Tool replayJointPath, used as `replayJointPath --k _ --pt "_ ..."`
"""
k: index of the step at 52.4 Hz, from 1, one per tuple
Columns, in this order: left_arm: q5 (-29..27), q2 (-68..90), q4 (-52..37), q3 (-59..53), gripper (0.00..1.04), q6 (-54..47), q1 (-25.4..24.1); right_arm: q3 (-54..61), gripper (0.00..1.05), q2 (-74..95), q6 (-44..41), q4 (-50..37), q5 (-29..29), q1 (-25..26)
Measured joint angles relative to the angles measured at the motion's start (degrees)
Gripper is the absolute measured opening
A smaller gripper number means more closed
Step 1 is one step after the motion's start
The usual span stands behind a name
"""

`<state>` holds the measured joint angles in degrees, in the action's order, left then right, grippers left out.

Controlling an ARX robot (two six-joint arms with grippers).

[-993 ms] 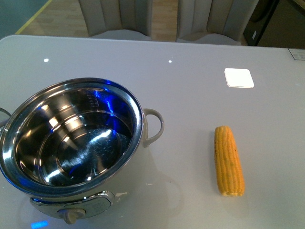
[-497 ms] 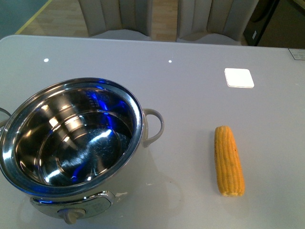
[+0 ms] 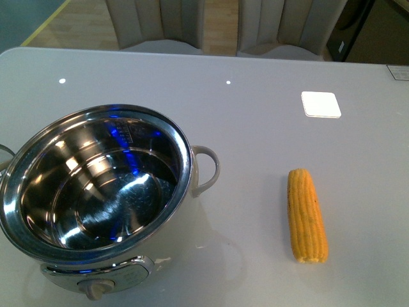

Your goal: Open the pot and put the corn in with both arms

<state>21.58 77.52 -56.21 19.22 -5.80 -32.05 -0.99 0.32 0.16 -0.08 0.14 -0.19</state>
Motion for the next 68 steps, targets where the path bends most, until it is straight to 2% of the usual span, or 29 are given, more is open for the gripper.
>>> replayJointPath --k 9,16,19,23,32,46,52,62,65,68 --pt "1.42 -10.56 8.17 -3.41 0.98 0.90 -0.61 0.00 0.96 0.00 0.00 0.00 0.00 0.00" --pt "1.46 -13.05 8.96 -3.74 0.98 1.44 -1.03 0.00 0.96 0.00 0.00 0.00 0.00 0.00" --pt "7.48 -13.75 7.39 -5.01 0.87 3.37 -0.81 0.00 0.96 0.00 0.00 0.00 0.00 0.00" --pt "7.34 -17.03 8.39 -7.61 0.74 4.37 1.77 0.00 0.96 0.00 0.00 0.00 -0.11 0.00" --pt "1.05 -26.47 13.20 -12.13 0.45 5.25 8.52 0.00 0.96 0.00 0.00 0.00 -0.02 0.00" --pt "-6.84 -37.70 20.76 -15.67 0.03 5.44 16.48 0.00 0.96 0.00 0.00 0.00 -0.04 -0.02" --pt "-10.29 -41.64 21.24 -18.32 0.03 5.66 20.35 0.00 0.96 0.00 0.00 0.00 -0.02 0.00" --pt "-14.93 -51.30 30.21 -18.47 0.03 5.66 25.03 0.00 0.96 0.00 0.00 0.00 -0.02 0.00" --pt "-20.59 -53.96 33.03 -18.47 0.03 5.70 29.31 0.00 0.96 0.00 0.00 0.00 0.00 -0.02" --pt "-20.83 -56.35 34.99 -18.47 0.03 5.66 31.61 0.00 0.96 0.00 0.00 0.00 -0.02 0.00"
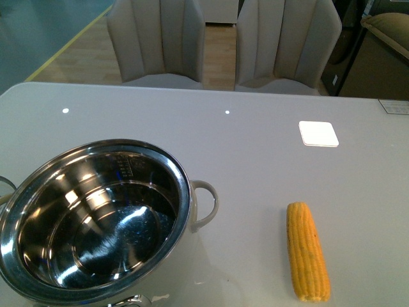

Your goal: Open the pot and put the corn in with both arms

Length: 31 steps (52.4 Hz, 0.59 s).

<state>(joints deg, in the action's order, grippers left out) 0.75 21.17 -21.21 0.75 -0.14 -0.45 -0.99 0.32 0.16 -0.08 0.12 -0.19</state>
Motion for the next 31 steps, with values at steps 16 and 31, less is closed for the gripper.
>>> replayJointPath --k 16,31 --pt "-0.79 -7.37 7.41 0.00 0.03 0.02 0.31 0.00 0.96 0.00 0.00 0.00 0.00 0.00" --pt "-0.68 -15.93 17.79 0.02 0.03 0.02 0.31 0.00 0.96 0.00 0.00 0.00 0.00 -0.02"
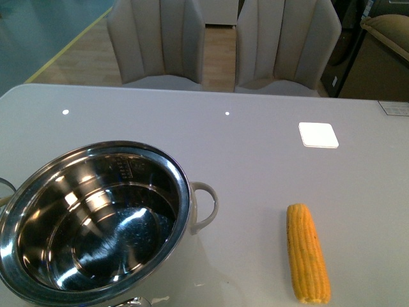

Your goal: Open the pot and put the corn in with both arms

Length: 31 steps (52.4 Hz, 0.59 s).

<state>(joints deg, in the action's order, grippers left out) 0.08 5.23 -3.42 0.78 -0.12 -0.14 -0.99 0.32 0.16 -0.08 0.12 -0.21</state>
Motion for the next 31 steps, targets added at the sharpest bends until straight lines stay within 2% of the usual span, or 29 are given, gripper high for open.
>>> replayJointPath --k 3,20,24,31 --pt "-0.09 -4.09 2.97 0.00 0.03 0.00 0.00 0.00 0.96 0.00 0.00 0.00 0.00 0.02" --pt "-0.09 -4.87 3.34 0.00 0.04 0.02 0.00 0.00 0.96 0.00 0.00 0.00 0.00 0.02" --pt "-0.09 -4.87 3.34 0.00 0.22 0.02 0.00 0.00 0.96 0.00 0.00 0.00 0.00 0.00" --pt "-0.09 -4.87 3.34 0.00 0.44 0.02 0.00 0.00 0.96 0.00 0.00 0.00 0.00 0.02"
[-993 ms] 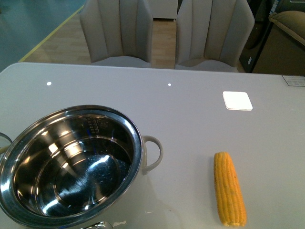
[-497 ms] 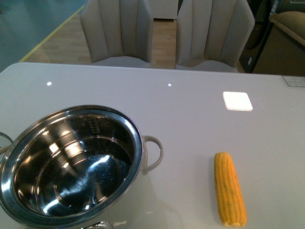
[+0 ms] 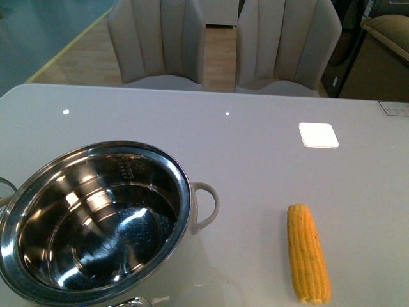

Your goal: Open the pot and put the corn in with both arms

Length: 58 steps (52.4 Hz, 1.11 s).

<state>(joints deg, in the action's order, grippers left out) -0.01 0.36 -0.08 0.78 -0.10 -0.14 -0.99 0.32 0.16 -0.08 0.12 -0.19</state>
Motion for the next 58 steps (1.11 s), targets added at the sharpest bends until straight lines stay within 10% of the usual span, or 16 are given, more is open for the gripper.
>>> replayJointPath --k 19,25,32,58 --pt "0.00 0.00 0.00 0.00 0.99 -0.04 0.00 0.00 0.96 0.00 0.00 0.00 0.00 0.00" --pt "0.00 0.00 0.00 0.00 0.98 -0.02 0.00 -0.04 0.96 0.11 0.07 0.15 0.00 -0.02" --pt "0.00 -0.02 0.00 0.00 0.98 -0.02 0.00 -8.72 0.96 19.80 3.85 19.54 1.16 -2.80" --pt "0.00 -0.04 0.00 0.00 0.98 -0.02 0.00 -19.08 0.96 81.92 6.56 -13.68 6.14 -11.54"
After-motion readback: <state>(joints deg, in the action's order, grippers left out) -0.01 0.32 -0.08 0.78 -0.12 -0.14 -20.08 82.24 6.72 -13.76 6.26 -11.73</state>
